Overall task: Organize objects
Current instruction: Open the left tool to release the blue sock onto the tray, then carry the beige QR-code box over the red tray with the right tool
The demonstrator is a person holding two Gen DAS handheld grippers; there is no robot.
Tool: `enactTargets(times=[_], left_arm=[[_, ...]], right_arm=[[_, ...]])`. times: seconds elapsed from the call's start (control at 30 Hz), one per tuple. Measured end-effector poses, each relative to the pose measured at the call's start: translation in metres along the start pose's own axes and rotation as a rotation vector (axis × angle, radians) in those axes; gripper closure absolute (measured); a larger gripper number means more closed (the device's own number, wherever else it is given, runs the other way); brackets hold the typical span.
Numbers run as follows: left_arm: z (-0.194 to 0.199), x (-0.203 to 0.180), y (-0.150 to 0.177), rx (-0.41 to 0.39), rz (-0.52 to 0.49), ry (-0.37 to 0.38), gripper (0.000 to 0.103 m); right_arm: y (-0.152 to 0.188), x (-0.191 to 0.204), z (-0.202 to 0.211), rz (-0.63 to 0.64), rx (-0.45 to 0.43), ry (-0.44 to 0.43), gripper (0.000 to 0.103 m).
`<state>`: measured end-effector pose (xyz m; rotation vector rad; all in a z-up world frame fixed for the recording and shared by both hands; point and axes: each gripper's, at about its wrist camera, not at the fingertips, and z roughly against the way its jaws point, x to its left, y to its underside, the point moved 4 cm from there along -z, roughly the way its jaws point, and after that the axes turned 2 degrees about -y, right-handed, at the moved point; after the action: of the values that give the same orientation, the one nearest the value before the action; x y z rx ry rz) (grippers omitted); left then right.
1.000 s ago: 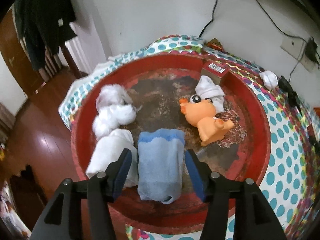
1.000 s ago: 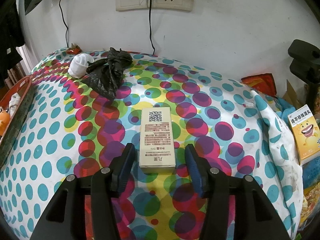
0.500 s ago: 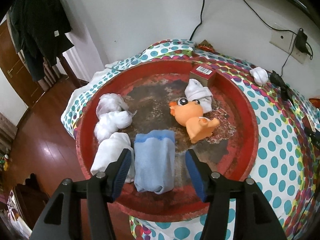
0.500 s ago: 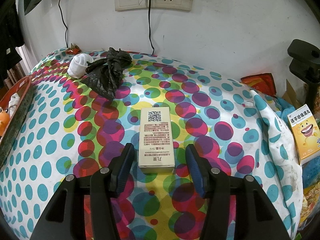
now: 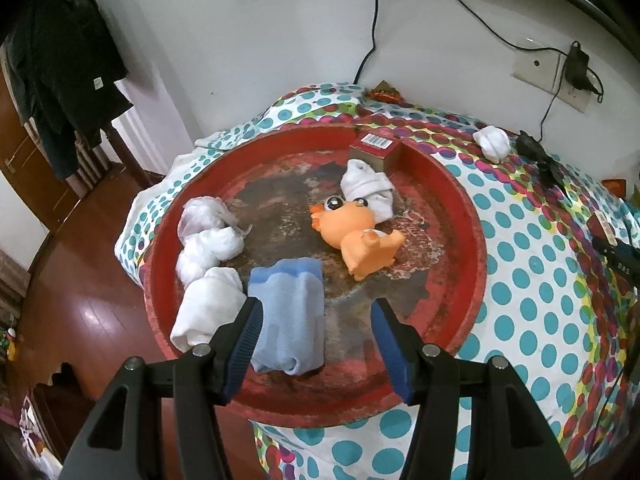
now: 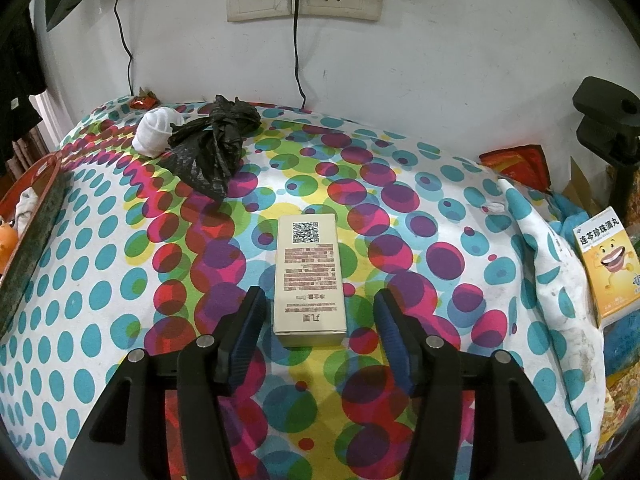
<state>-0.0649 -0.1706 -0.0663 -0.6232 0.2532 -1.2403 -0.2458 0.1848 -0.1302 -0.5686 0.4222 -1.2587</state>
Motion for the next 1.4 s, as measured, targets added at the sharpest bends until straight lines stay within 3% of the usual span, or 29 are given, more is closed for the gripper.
enactTargets(times=[0.37,0.53,0.63,0.97,1.4], left_arm=[[0.001,-0.002,0.008,0.020,-0.025,0.012,0.045],[0.002,0.003,0.011,0.021,-0.033,0.012,0.045],[0.001,0.008,0.015,0.031,-0.023,0.012,0.045],[-0.006,0.027,0.025,0.062,0.017,0.020,0.045],[-0.009,0.060,0.033,0.075,0.096,0.053,0.045]], right_arm=[[0.000,0.001,0.000,0.002,-0.001,0.004,0.050],[-0.001,0.005,0.001,0.004,0.003,0.016,0.062],[0.000,0.010,0.002,0.016,0.012,0.026,0.076],[0.013,0.030,0.029,0.011,0.003,0.001,0.076],[0.012,0.099,0.049,0.047,-0.008,-0.113,0.076]])
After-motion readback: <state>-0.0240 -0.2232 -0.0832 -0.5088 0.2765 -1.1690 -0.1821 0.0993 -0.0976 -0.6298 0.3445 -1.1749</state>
